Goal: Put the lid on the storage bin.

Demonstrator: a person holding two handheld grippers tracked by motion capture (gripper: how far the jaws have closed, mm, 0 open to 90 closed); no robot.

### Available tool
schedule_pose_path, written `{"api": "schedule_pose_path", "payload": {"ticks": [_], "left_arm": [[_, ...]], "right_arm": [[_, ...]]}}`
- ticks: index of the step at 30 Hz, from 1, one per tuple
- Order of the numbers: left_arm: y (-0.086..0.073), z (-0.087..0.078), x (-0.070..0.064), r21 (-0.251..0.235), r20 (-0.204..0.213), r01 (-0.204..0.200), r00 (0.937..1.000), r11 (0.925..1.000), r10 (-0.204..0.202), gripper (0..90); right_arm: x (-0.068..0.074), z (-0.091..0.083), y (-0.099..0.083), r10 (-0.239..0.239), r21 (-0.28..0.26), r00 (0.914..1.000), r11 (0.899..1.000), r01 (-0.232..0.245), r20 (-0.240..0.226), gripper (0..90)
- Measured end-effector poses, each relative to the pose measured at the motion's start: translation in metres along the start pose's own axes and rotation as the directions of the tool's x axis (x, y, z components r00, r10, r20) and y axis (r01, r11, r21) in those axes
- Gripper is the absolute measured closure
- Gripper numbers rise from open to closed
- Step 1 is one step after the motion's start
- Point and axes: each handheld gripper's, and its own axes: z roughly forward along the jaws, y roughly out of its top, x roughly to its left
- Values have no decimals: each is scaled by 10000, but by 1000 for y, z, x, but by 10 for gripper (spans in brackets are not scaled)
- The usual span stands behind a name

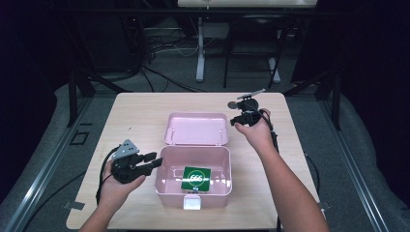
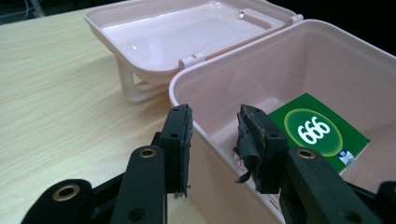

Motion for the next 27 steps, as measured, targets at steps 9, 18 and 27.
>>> {"api": "schedule_pose_path", "payload": {"ticks": [9, 18, 27], "left_arm": [[-3, 2, -1, 280, 115, 67, 9999, 9996, -70, 652], [-6, 5, -1, 404, 120, 31, 9999, 9992, -36, 678], [-6, 4, -1, 331, 156, 73, 9998, 9994, -78, 686]], "right_arm": [[11, 13, 10, 78, 349, 10000, 9994, -76, -48, 637], [10, 26, 13, 678, 712, 9977, 9952, -677, 0, 676], [10, 36, 14, 1207, 876, 9926, 9890, -1195, -92, 745]]}}
